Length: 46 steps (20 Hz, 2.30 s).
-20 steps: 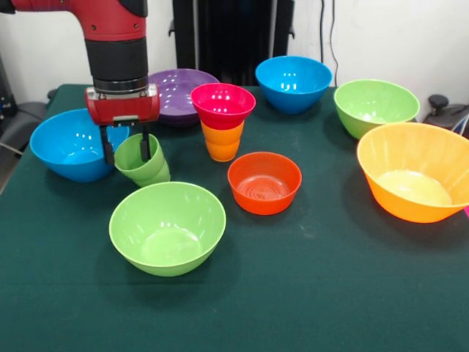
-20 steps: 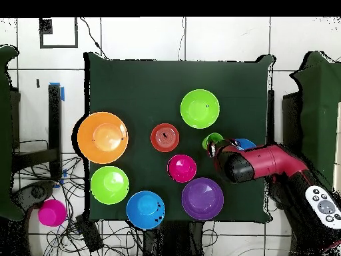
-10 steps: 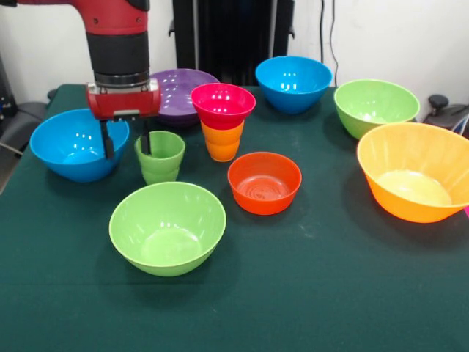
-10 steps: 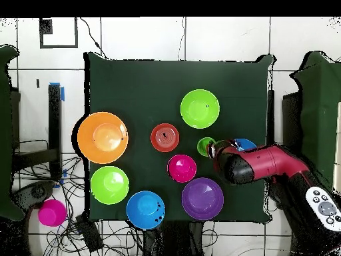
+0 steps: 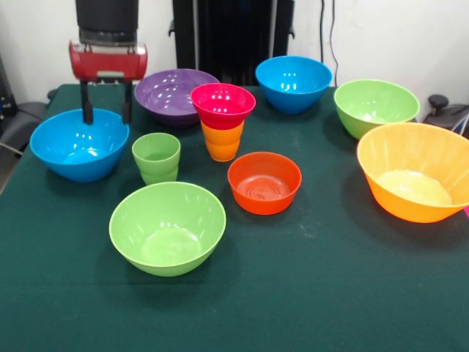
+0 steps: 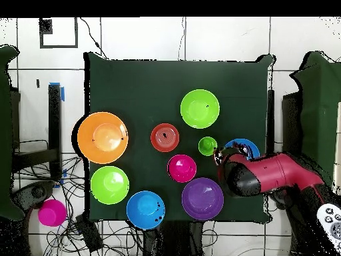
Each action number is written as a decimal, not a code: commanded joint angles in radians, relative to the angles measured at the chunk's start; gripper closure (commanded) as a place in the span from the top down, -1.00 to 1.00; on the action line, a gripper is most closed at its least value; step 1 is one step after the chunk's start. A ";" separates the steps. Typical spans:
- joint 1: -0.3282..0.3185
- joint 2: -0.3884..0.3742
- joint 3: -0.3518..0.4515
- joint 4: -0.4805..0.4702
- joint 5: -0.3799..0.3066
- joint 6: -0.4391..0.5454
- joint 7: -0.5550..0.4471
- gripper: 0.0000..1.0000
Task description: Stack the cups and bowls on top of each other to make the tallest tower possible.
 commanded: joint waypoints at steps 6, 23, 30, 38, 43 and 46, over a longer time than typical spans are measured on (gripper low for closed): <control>0.059 -0.081 -0.061 0.112 -0.033 -0.017 -0.004 1.00; 0.072 0.010 -0.029 0.082 -0.044 -0.032 -0.072 1.00; 0.049 0.089 -0.008 -0.016 -0.035 0.015 -0.143 1.00; 0.062 0.075 -0.013 0.003 -0.031 0.010 -0.117 1.00; 0.069 0.109 -0.012 -0.023 -0.040 0.013 -0.127 1.00; 0.085 0.135 -0.020 -0.045 -0.052 0.009 -0.116 1.00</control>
